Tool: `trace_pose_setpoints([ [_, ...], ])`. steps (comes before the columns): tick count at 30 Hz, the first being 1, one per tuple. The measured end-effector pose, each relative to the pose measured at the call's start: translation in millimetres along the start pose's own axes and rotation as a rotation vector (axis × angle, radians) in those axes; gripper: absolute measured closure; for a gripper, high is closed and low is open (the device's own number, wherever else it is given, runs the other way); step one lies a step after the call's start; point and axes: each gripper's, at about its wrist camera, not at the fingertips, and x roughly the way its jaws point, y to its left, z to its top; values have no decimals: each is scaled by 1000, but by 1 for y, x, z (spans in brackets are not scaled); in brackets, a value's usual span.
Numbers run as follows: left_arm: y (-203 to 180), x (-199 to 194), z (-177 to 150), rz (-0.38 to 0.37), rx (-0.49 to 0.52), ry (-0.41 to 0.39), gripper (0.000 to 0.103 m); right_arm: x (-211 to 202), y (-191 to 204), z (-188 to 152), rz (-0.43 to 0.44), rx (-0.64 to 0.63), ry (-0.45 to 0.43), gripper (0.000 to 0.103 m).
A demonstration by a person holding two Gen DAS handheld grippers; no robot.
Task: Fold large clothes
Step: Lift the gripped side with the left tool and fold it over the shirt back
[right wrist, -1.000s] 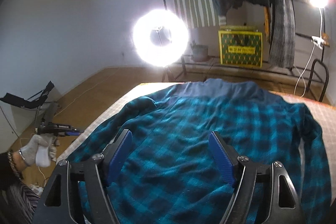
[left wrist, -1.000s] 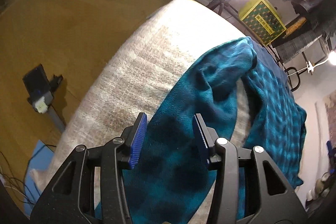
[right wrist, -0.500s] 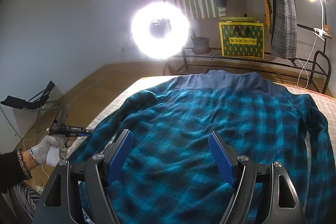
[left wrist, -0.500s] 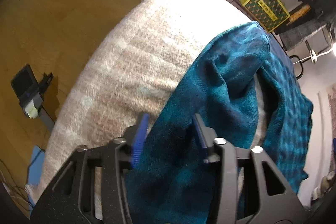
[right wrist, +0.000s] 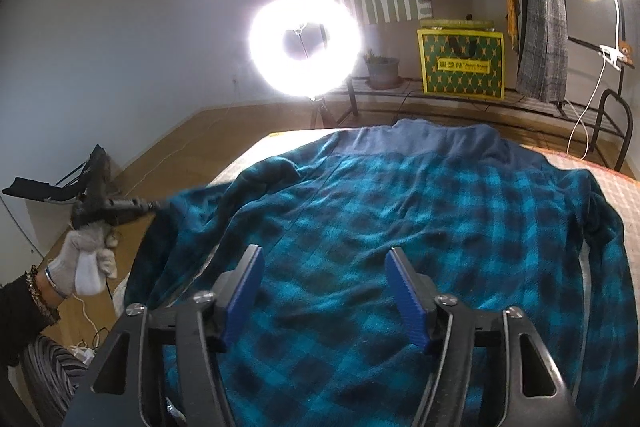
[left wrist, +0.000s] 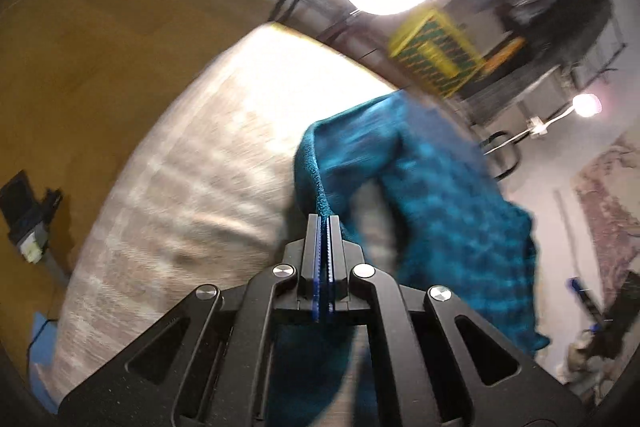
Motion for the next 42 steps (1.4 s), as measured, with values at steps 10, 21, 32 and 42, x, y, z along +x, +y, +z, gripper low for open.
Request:
trace_pose_setpoints([
  [10, -115, -29, -34, -217, 194, 22, 103, 18, -11, 4, 96, 104, 74, 63],
  [21, -197, 40, -123, -196, 374, 272, 103, 36, -22, 6, 119, 207, 108, 67],
  [32, -186, 7, -131, -157, 424, 281, 69, 18, -22, 0, 90, 174, 104, 65],
  [42, -41, -34, -67, 30, 30, 97, 45, 17, -8, -23, 153, 209, 141, 65],
])
